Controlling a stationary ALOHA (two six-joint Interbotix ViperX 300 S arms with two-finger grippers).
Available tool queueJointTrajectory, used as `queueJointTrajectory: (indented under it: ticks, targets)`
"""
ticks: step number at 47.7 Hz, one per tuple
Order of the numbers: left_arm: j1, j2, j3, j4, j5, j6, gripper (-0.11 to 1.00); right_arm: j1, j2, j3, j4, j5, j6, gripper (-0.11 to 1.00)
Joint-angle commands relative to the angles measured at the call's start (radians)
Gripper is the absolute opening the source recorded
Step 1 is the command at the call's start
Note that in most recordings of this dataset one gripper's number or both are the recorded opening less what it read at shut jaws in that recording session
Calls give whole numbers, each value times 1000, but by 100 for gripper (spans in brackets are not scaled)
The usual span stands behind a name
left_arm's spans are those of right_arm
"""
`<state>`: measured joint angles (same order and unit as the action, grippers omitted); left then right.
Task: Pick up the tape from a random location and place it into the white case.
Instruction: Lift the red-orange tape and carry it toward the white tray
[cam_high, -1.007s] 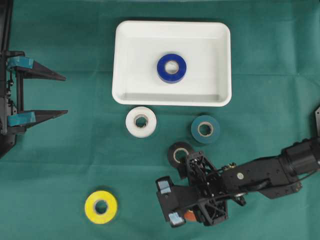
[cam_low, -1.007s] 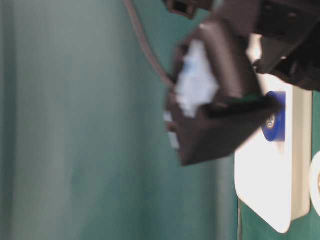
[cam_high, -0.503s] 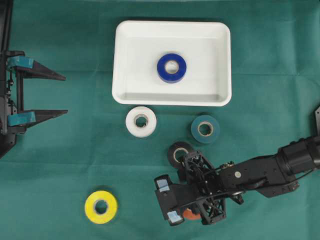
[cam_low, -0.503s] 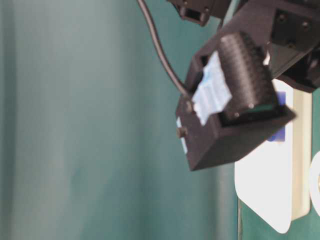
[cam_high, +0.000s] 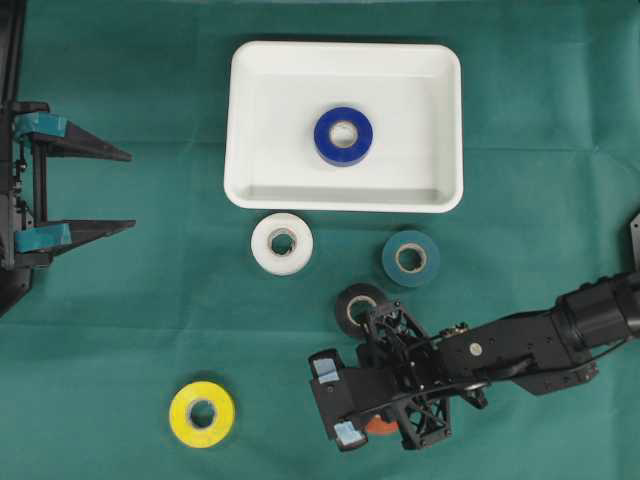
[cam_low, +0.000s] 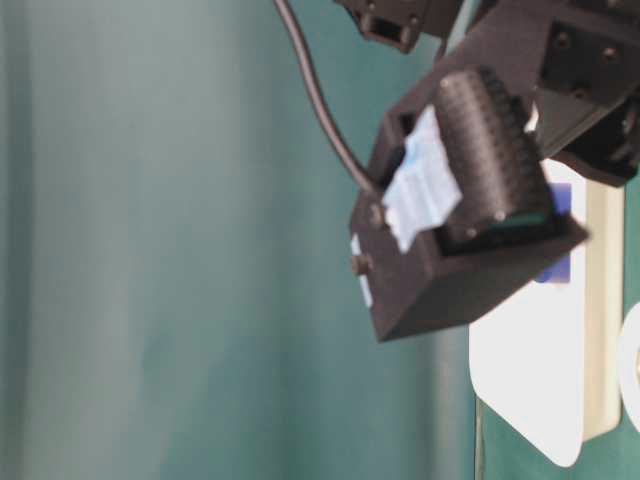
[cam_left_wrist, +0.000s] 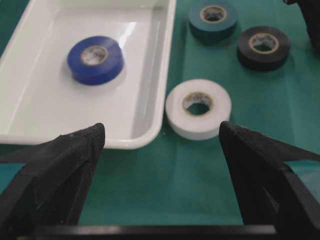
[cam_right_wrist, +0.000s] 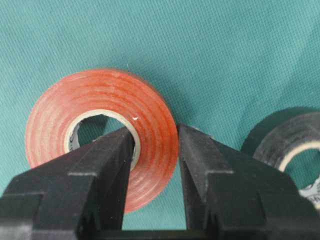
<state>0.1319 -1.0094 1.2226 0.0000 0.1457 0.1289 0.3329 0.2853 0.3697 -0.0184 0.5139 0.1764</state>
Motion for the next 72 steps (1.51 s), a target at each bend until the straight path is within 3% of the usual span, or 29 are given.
queueJointTrajectory:
  ticks: [1, 18, 47, 72]
  targets:
    - [-2, 9, -12, -2, -3, 0, 93, 3, -54, -26, 2, 29, 2, 29]
    - [-2, 9, -12, -2, -2, 0, 93, 2, -183, -78, 2, 181, 3, 29]
    - [-2, 9, -12, -2, 5, -2, 93, 0, -270, -233, -3, 492, 3, 29]
    - [-2, 9, -12, -2, 17, -2, 93, 0, -278, -262, -2, 520, 2, 29]
